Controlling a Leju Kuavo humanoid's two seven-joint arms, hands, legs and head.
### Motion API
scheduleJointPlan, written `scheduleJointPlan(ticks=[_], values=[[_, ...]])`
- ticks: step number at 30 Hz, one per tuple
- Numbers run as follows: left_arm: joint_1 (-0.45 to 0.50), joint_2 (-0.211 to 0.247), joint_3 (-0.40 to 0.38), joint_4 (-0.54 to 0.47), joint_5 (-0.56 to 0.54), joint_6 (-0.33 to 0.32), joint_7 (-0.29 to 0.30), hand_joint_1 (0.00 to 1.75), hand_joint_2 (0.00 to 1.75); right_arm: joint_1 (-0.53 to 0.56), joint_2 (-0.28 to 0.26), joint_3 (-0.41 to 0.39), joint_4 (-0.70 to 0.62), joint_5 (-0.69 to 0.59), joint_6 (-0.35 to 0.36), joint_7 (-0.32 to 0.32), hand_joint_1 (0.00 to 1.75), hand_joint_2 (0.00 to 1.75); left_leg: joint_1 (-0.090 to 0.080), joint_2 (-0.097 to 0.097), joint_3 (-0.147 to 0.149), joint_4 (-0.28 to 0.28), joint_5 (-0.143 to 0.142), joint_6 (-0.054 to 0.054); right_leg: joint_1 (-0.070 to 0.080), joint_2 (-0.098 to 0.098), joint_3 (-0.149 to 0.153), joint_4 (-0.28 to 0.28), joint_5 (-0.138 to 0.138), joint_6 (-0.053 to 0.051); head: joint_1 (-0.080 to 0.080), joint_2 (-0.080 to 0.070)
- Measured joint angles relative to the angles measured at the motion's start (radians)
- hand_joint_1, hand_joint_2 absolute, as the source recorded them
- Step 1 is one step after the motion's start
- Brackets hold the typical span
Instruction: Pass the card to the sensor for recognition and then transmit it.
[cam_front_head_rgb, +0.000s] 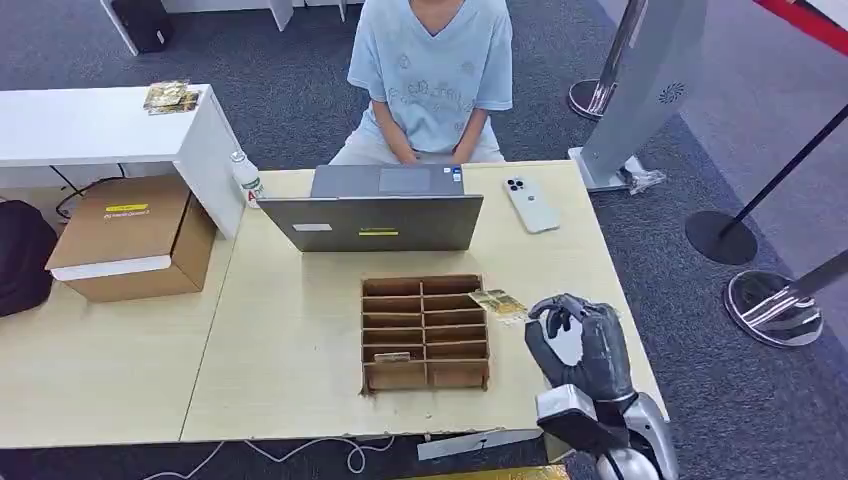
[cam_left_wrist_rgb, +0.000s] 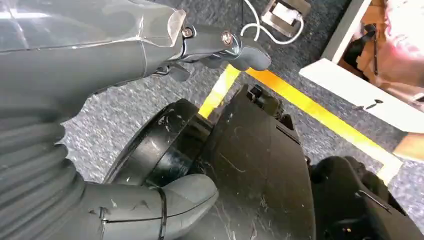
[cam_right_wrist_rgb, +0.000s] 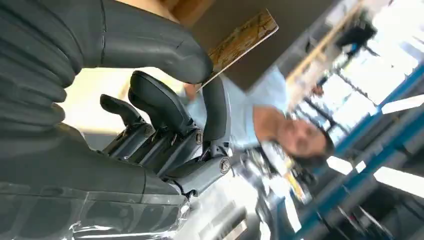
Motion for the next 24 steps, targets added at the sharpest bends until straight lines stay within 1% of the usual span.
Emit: scheduleJointPlan(ticks=[4,6,7,9,11,13,18,20,22,24], values=[[-0.003,-0.019,-0.015,0.0,-0.005,0.011,0.011,0.0,1.75,-0.104,0.006,0.003,0.007,0.114,-0.068,0.04,1.75,1.75,0.0,0.0,-0.001,0.0,0.0,0.0,0.0,0.0,0.0,0.0,0.001,0.0,0.0,0.0],[-0.003,-0.021,-0.022,0.0,-0.01,0.003,0.007,0.0,1.75,-0.163,0.012,0.013,0.016,0.171,-0.084,0.071,1.75,1.75,0.0,0.0,-0.001,0.0,0.001,0.0,0.0,0.0,0.0,0.0,0.002,0.0,0.001,0.0],[-0.004,-0.018,-0.024,0.0,-0.012,-0.009,-0.003,0.0,1.75,-0.208,0.019,0.023,0.027,0.198,-0.08,0.091,1.75,1.75,0.0,0.001,0.0,0.0,0.001,0.0,0.0,0.001,0.0,0.0,0.002,0.0,0.0,0.0],[-0.006,-0.013,-0.029,0.0,-0.01,-0.035,-0.015,0.0,1.75,-0.283,0.036,0.045,0.049,0.216,-0.047,0.125,1.75,1.75,0.0,0.002,0.0,0.0,0.002,-0.001,0.0,0.002,0.0,0.0,0.002,0.0,0.0,0.0],[-0.005,-0.008,-0.04,0.0,0.008,-0.053,-0.016,0.0,1.75,-0.367,0.056,0.067,0.085,0.204,0.024,0.158,1.75,1.75,0.001,0.002,0.0,0.0,0.003,-0.002,0.001,0.002,-0.001,0.001,0.003,-0.001,0.0,0.0],[-0.005,-0.005,-0.055,0.0,0.026,-0.054,-0.018,0.0,1.75,-0.459,0.08,0.088,0.137,0.209,0.073,0.192,1.75,1.75,0.001,0.002,-0.001,0.0,0.003,-0.002,0.001,0.002,-0.002,0.002,0.003,-0.001,0.0,0.0],[-0.004,0.002,-0.12,-0.001,0.097,-0.072,-0.021,0.0,1.75,-0.69,0.132,0.122,0.299,0.231,0.133,0.278,1.75,1.75,0.001,0.001,-0.001,0.0,0.005,-0.004,0.001,0.002,-0.002,0.003,0.004,-0.002,0.0,0.0],[-0.002,0.006,-0.16,-0.008,0.141,-0.087,-0.021,0.0,1.75,-0.769,0.147,0.132,0.368,0.252,0.161,0.326,1.75,1.75,0.001,0.001,-0.001,0.0,0.005,-0.004,0.001,0.001,-0.002,0.003,0.004,-0.002,0.0,0.0],[0.0,0.012,-0.21,-0.011,0.189,-0.093,-0.021,0.0,1.75,-0.845,0.159,0.135,0.442,0.27,0.177,0.356,1.75,1.75,0.001,0.001,-0.002,0.0,0.005,-0.004,0.001,0.001,-0.002,0.003,0.004,-0.002,0.0,0.0],[0.001,0.018,-0.266,-0.012,0.252,-0.093,-0.021,0.0,1.75,-0.933,0.18,0.137,0.551,0.297,0.184,0.38,1.75,1.75,0.001,0.001,-0.002,0.0,0.005,-0.004,0.001,0.002,-0.003,0.003,0.005,-0.002,0.0,0.0]])
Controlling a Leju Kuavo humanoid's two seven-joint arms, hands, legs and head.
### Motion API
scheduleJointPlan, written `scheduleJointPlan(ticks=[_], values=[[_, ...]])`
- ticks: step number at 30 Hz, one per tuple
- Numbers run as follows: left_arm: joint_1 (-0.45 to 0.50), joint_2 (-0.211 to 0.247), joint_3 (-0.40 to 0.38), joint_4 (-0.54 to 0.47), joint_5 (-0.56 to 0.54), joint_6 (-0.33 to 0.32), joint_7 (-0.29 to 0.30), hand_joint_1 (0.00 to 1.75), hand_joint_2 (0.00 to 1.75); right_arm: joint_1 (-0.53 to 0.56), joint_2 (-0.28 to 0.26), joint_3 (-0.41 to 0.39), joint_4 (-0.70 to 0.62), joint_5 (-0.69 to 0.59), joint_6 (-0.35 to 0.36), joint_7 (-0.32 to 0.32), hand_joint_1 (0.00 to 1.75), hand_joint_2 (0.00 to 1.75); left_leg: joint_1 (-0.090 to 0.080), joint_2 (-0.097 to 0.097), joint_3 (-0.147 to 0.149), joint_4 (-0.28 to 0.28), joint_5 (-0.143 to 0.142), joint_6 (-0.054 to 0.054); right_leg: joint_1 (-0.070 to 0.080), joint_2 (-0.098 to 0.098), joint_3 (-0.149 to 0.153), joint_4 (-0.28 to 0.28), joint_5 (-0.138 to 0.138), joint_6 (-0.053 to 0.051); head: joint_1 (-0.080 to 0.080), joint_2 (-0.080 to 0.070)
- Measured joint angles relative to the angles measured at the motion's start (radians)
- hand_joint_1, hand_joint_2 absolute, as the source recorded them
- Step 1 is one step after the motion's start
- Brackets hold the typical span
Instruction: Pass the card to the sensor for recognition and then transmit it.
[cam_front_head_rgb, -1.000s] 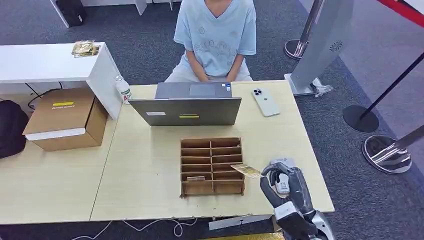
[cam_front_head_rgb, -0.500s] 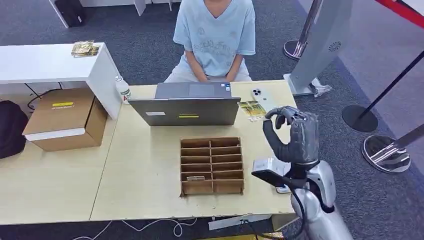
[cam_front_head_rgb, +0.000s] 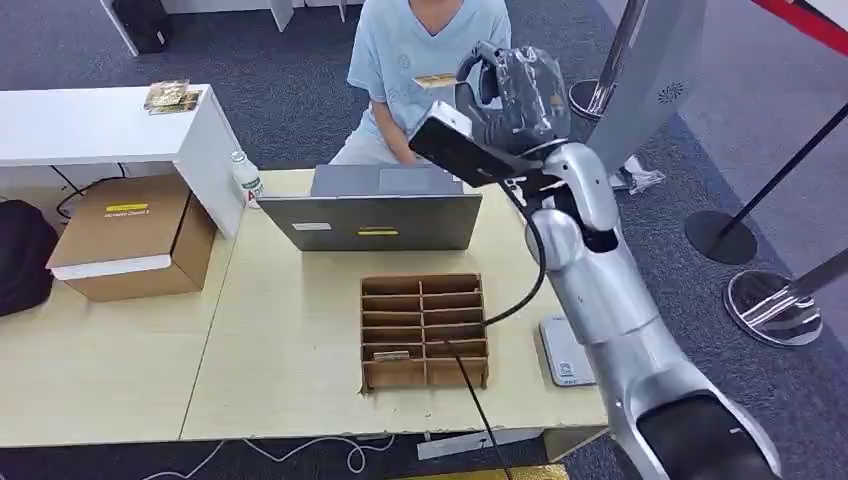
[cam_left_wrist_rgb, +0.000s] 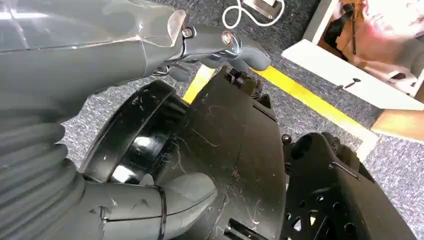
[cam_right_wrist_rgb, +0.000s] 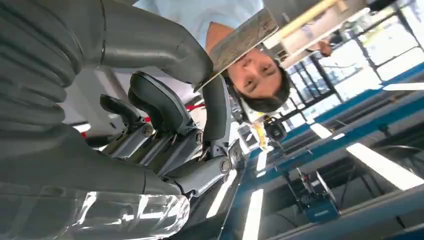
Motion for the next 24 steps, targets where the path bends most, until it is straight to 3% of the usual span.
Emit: scheduleJointPlan(ticks=[4,12,20,24], values=[[-0.001,0.008,-0.088,0.0,0.045,-0.004,0.0,0.0,1.75,-0.125,0.032,0.002,0.176,0.057,0.026,0.074,1.75,1.75,0.0,-0.001,-0.001,0.0,0.0,0.0,0.0,-0.001,0.0,0.0,0.0,0.0,0.001,0.0],[-0.012,0.022,-0.168,0.0,0.087,-0.032,0.0,0.0,1.75,-0.31,0.092,-0.003,0.469,0.054,0.103,0.13,1.75,1.75,0.0,-0.001,0.0,0.0,0.0,0.0,0.0,-0.001,0.0,0.0,0.0,0.0,0.001,0.0],[-0.014,0.03,-0.203,0.0,0.114,-0.051,0.0,0.0,1.75,-0.393,0.127,-0.004,0.659,0.064,0.242,0.203,1.75,1.75,0.0,-0.001,-0.001,0.0,0.0,0.0,0.0,-0.001,-0.001,0.0,0.0,0.0,0.0,0.0],[-0.014,0.034,-0.209,0.0,0.125,-0.061,0.0,0.0,1.75,-0.419,0.129,-0.005,0.727,0.067,0.273,0.232,1.75,1.75,0.0,-0.001,-0.001,0.0,0.0,0.0,0.0,-0.001,-0.001,0.0,0.0,0.0,0.001,0.0]])
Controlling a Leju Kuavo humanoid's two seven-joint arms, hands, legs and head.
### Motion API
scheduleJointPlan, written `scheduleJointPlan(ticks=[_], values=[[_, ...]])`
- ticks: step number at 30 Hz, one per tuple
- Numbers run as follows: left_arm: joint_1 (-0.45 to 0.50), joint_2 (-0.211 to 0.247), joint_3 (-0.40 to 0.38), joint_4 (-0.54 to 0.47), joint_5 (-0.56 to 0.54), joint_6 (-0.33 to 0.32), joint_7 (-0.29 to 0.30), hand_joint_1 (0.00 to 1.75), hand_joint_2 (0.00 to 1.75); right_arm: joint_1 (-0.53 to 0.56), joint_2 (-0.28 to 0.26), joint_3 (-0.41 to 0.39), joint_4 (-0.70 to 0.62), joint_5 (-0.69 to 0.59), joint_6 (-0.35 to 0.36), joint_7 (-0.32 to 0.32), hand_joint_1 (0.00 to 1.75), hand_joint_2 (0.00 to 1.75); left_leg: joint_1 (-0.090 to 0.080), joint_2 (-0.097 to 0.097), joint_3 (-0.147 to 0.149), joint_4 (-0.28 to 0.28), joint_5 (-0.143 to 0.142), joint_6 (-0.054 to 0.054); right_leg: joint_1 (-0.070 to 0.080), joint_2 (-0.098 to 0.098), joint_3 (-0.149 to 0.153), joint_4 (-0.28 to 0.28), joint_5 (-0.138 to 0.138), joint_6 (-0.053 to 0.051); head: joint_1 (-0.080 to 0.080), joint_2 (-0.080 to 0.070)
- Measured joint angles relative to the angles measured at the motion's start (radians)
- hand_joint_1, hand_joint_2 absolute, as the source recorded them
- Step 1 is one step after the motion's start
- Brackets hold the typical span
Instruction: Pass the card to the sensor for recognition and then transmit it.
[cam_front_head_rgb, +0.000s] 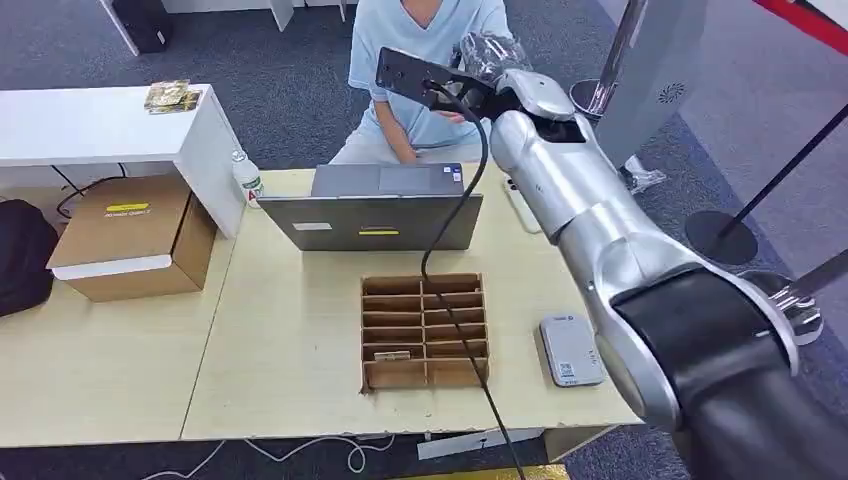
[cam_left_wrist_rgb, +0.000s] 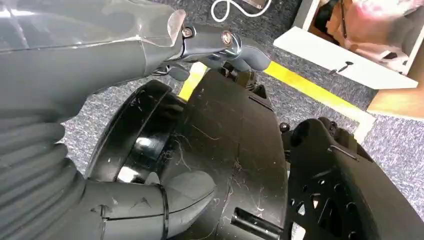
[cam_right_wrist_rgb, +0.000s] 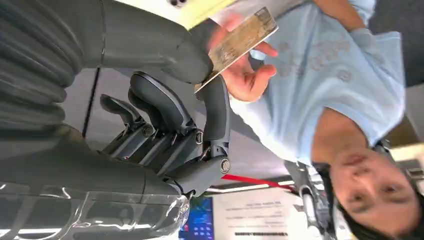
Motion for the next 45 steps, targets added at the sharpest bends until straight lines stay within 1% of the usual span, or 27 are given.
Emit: scheduleJointPlan(ticks=[7,14,15,16,25,33,37,40,42,43,44,45], values=[[0.0,0.005,-0.017,0.0,0.009,-0.005,0.0,0.0,1.75,-0.014,0.0,-0.01,0.056,-0.008,0.005,0.008,1.75,1.75,0.0,0.0,0.0,0.0,0.0,0.0,0.0,0.0,0.0,0.0,0.0,0.0,0.0,0.0],[-0.001,0.007,-0.026,0.0,0.011,-0.005,0.0,0.0,1.75,-0.017,0.0,-0.022,0.078,-0.008,0.005,0.008,1.75,1.75,0.0,0.0,0.0,0.0,0.0,0.0,0.0,0.0,0.0,0.0,0.0,0.0,0.0,0.0],[-0.001,0.008,-0.027,0.0,0.011,-0.005,0.0,0.0,1.75,-0.02,0.0,-0.023,0.082,-0.008,0.004,0.008,1.19,1.75,0.0,0.0,0.0,0.0,0.0,0.0,0.0,0.0,0.0,0.0,0.0,0.0,0.0,0.0],[-0.001,0.008,-0.027,0.0,0.011,-0.006,0.0,0.0,1.75,-0.022,0.0,-0.023,0.084,-0.007,0.004,0.008,0.0,1.75,0.0,0.0,0.0,0.0,0.0,0.0,0.0,0.0,0.0,0.0,0.0,0.0,0.0,0.0],[-0.001,0.009,-0.031,0.0,0.023,-0.022,0.0,0.0,1.75,-0.027,-0.001,-0.024,0.095,0.0,-0.005,0.008,0.0,1.75,0.0,0.0,0.0,0.0,0.0,0.0,0.0,0.0,0.0,0.0,0.0,0.0,0.0,0.0],[0.0,0.01,-0.056,0.0,0.056,-0.022,0.0,0.0,1.75,-0.028,-0.009,-0.029,0.1,0.013,-0.031,0.008,0.0,1.75,0.0,0.0,0.0,0.0,0.0,0.0,0.0,0.0,0.0,0.0,0.0,0.0,0.0,0.0],[0.002,0.01,-0.069,0.0,0.073,-0.023,0.0,0.0,1.75,-0.029,-0.019,-0.029,0.1,0.045,-0.043,0.002,0.0,1.75,0.0,0.0,0.0,0.0,0.0,0.0,0.0,0.0,0.0,0.0,0.0,0.0,0.0,0.0],[0.003,0.011,-0.076,0.0,0.086,-0.018,0.0,0.0,1.75,-0.03,-0.041,-0.029,0.096,0.041,-0.083,-0.04,0.0,1.75,0.0,0.0,0.0,0.001,0.0,0.0,0.0,0.0,0.0,0.0,0.0,0.0,0.0,0.0],[0.004,0.012,-0.081,0.0,0.096,-0.011,0.0,0.0,1.75,-0.026,-0.061,-0.036,0.078,0.019,-0.133,-0.097,0.0,1.75,0.0,0.0,0.0,0.001,0.0,0.0,0.0,0.0,0.0,0.0,0.0,0.0,0.0,0.0],[0.005,0.012,-0.084,0.0,0.105,-0.005,0.0,0.0,1.75,-0.021,-0.073,-0.047,0.064,0.003,-0.166,-0.134,0.0,0.0,0.0,0.0,0.0,0.001,0.0,0.0,0.0,0.0,0.0,0.0,0.0,0.0,0.0,0.0],[0.006,0.013,-0.088,0.0,0.112,-0.003,0.0,0.0,1.75,-0.014,-0.083,-0.056,0.052,-0.012,-0.192,-0.167,0.0,0.0,0.0,0.0,0.0,0.001,0.0,0.0,0.0,0.0,0.0,0.0,0.0,0.0,0.0,0.0],[0.007,0.013,-0.094,0.0,0.125,-0.002,0.0,0.0,1.75,0.002,-0.102,-0.068,0.03,-0.031,-0.224,-0.216,0.0,0.0,0.0,0.0,0.0,0.001,0.0,0.0,0.0,0.0,0.0,-0.001,0.0,0.0,0.0,0.0]])
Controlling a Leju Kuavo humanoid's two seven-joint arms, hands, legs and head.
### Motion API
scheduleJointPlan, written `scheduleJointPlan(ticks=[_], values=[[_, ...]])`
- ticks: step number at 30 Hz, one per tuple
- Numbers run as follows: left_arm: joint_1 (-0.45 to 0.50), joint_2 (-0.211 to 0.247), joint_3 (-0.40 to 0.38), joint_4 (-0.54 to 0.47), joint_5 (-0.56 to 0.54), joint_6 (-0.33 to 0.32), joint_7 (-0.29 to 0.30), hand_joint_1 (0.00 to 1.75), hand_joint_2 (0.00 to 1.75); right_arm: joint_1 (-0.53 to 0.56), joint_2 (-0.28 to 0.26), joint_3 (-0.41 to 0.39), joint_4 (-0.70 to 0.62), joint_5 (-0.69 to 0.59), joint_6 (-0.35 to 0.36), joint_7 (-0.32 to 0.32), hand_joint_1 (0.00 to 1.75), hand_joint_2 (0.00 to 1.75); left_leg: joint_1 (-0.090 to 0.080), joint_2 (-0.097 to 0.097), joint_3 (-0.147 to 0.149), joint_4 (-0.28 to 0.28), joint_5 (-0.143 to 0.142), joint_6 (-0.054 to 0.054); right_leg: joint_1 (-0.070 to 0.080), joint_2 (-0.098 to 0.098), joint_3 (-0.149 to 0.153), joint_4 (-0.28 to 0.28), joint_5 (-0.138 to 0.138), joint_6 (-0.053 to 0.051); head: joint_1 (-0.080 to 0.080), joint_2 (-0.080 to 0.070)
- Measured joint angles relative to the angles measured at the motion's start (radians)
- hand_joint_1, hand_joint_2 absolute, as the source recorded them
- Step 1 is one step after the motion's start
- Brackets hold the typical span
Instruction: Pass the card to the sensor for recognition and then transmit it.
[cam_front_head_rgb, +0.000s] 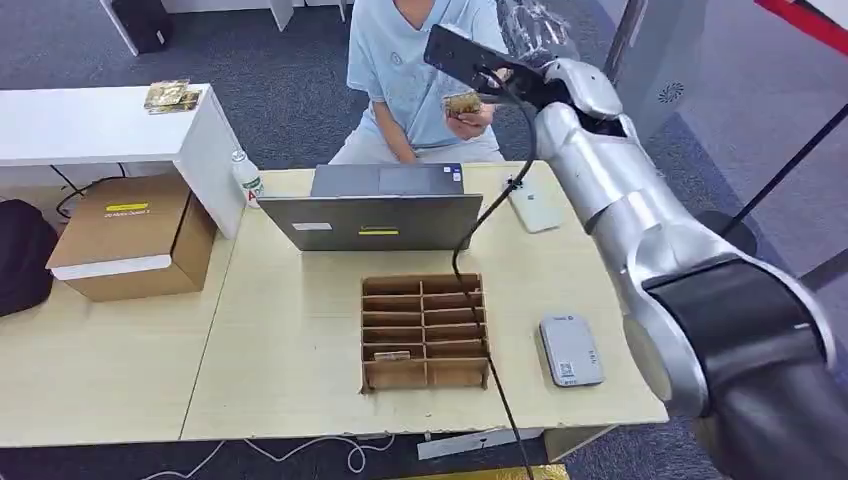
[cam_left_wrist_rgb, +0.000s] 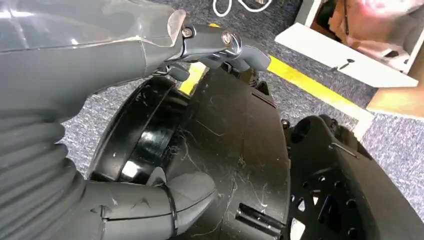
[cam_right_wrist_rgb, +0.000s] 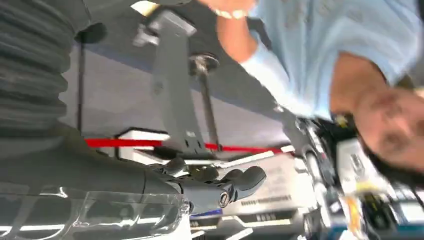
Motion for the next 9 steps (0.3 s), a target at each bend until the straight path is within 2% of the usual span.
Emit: scheduleJointPlan(ticks=[2,5,9], values=[[0.004,0.0,-0.005,0.0,0.028,0.0,0.0,0.0,1.75,0.05,-0.039,-0.021,-0.064,-0.053,-0.039,-0.103,0.0,0.0,0.0,0.0,0.0,0.0,0.0,0.0,0.0,-0.001,0.001,-0.001,0.0,0.0,0.0,0.0],[0.013,0.0,-0.016,0.0,0.09,0.001,0.0,0.0,1.75,0.193,-0.109,-0.062,-0.235,-0.21,-0.011,-0.221,0.0,0.0,0.001,-0.004,0.0,0.0,0.0,0.0,0.0,-0.004,0.002,-0.002,0.0,0.0,0.0,0.0],[0.025,0.003,-0.047,0.0,0.157,0.034,-0.001,0.0,1.75,0.472,-0.223,-0.132,-0.551,-0.416,-0.024,-0.289,0.0,0.0,0.001,-0.009,-0.001,0.001,-0.001,0.001,0.001,-0.008,0.003,-0.003,-0.001,0.001,0.001,0.0]])
